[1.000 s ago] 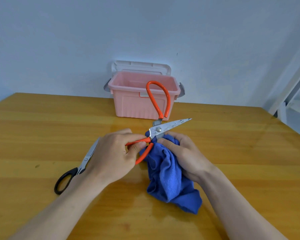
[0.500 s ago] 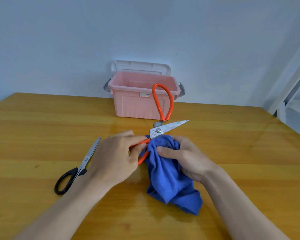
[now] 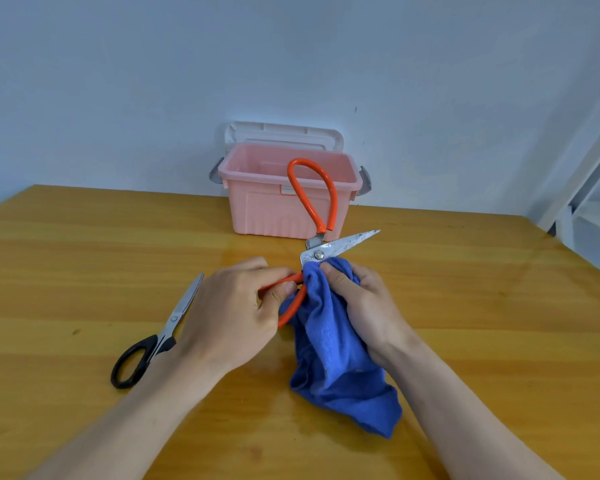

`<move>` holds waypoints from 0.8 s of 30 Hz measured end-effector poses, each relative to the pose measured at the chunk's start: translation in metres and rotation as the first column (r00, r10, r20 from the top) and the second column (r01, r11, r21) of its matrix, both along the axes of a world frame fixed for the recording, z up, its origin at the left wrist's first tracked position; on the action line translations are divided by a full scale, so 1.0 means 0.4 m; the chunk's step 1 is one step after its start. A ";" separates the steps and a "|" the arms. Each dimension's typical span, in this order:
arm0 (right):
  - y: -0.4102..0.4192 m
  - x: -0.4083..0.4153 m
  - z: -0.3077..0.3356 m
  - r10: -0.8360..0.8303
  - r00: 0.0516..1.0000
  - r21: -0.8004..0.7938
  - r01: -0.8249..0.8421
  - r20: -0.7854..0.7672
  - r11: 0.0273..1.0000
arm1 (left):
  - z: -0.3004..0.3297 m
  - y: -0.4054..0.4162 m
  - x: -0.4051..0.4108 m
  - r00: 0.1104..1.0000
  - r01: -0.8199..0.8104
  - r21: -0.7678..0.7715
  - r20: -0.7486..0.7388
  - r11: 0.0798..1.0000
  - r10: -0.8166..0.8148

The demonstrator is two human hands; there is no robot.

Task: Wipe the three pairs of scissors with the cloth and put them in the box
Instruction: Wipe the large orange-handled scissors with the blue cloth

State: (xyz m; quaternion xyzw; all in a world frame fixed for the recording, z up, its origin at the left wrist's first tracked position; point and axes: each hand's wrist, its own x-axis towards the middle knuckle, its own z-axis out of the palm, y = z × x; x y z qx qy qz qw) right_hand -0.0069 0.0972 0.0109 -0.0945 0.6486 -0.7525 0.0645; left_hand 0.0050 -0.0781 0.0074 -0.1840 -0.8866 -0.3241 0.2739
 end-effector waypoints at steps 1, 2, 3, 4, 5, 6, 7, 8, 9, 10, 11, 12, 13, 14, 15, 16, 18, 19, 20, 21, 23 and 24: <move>0.002 -0.004 -0.001 0.019 1.000 -0.017 -0.019 0.020 1.000 | 0.000 0.001 -0.001 1.000 -0.004 0.007 0.002 1.000 0.004; 0.006 -0.005 0.001 0.041 0.999 -0.029 -0.040 0.035 0.999 | 0.000 0.002 -0.001 1.000 -0.006 0.018 0.005 1.000 0.005; 0.012 -0.009 -0.002 0.066 0.997 -0.037 -0.064 0.042 0.997 | 0.001 0.002 -0.003 1.000 -0.008 0.029 0.007 1.000 0.008; 0.018 -0.011 -0.001 0.095 0.994 -0.044 -0.093 0.045 0.995 | 0.000 0.003 -0.004 1.000 -0.010 0.038 0.007 0.999 0.010; 0.024 -0.015 -0.005 0.116 0.992 -0.051 -0.114 0.044 0.992 | -0.001 0.003 -0.005 1.000 -0.009 0.043 0.008 0.999 0.009; 0.026 -0.013 -0.005 0.127 0.991 -0.054 -0.124 0.045 0.991 | -0.002 0.004 -0.005 1.000 -0.006 0.044 0.009 0.999 0.005; 0.023 -0.014 -0.007 0.118 0.992 -0.047 -0.116 0.045 0.992 | -0.002 0.003 -0.006 1.000 0.000 0.042 0.007 0.999 0.000; 0.022 -0.011 -0.009 0.092 0.995 -0.040 -0.090 0.045 0.995 | -0.004 0.005 -0.007 1.000 0.012 0.037 0.002 0.999 -0.012; 0.017 -0.010 -0.013 0.056 0.998 -0.027 -0.055 0.034 0.998 | -0.006 0.006 -0.008 1.000 0.024 0.032 -0.006 0.999 -0.024; 0.009 -0.007 -0.012 0.019 1.000 -0.011 -0.019 0.016 1.000 | -0.008 0.006 -0.007 0.999 0.036 0.029 -0.014 0.999 -0.036; 0.004 -0.005 -0.012 -0.014 1.000 0.004 0.014 -0.007 1.000 | -0.009 0.008 -0.007 0.999 0.046 0.028 -0.021 0.999 -0.046; -0.001 -0.004 -0.011 -0.041 0.999 0.012 0.041 -0.030 0.999 | -0.010 0.009 -0.005 0.998 0.053 0.030 -0.029 0.998 -0.052; -0.003 -0.005 -0.012 -0.071 0.996 0.020 0.072 -0.057 0.997 | -0.010 0.010 -0.003 0.998 0.060 0.032 -0.037 0.998 -0.059; -0.006 -0.004 -0.010 -0.100 0.992 0.032 0.103 -0.083 0.994 | -0.008 0.011 -0.002 0.997 0.065 0.034 -0.045 0.997 -0.064; -0.007 -0.005 -0.010 -0.126 0.986 0.046 0.131 -0.109 0.990 | -0.006 0.011 -0.001 0.996 0.069 0.033 -0.052 0.997 -0.067; -0.007 -0.005 -0.009 -0.136 0.983 0.052 0.144 -0.120 0.988 | -0.005 0.010 -0.001 0.996 0.070 0.034 -0.052 0.997 -0.068; -0.007 -0.006 -0.009 -0.112 0.988 0.044 0.117 -0.102 0.992 | -0.004 0.008 -0.003 0.998 0.050 0.043 -0.042 0.998 -0.048; -0.006 -0.006 -0.007 -0.087 0.993 0.037 0.091 -0.080 0.995 | -0.004 0.007 -0.003 0.999 0.029 0.047 -0.033 0.998 -0.028; -0.004 -0.007 -0.004 -0.058 0.997 0.026 0.060 -0.056 0.998 | -0.004 0.007 -0.002 1.000 0.007 0.051 -0.025 0.999 -0.005; 0.001 -0.011 -0.005 -0.033 0.999 0.013 0.034 -0.035 0.999 | -0.003 0.008 -0.001 1.000 -0.010 0.057 -0.019 0.998 0.011; 0.011 -0.017 -0.007 0.009 1.000 -0.009 -0.009 -0.001 1.000 | 0.000 0.008 0.000 1.000 -0.020 0.077 -0.022 0.997 0.022; 0.014 -0.018 -0.008 0.026 1.000 -0.015 -0.025 0.007 1.000 | 0.001 0.008 0.000 0.999 -0.019 0.082 -0.028 0.996 0.022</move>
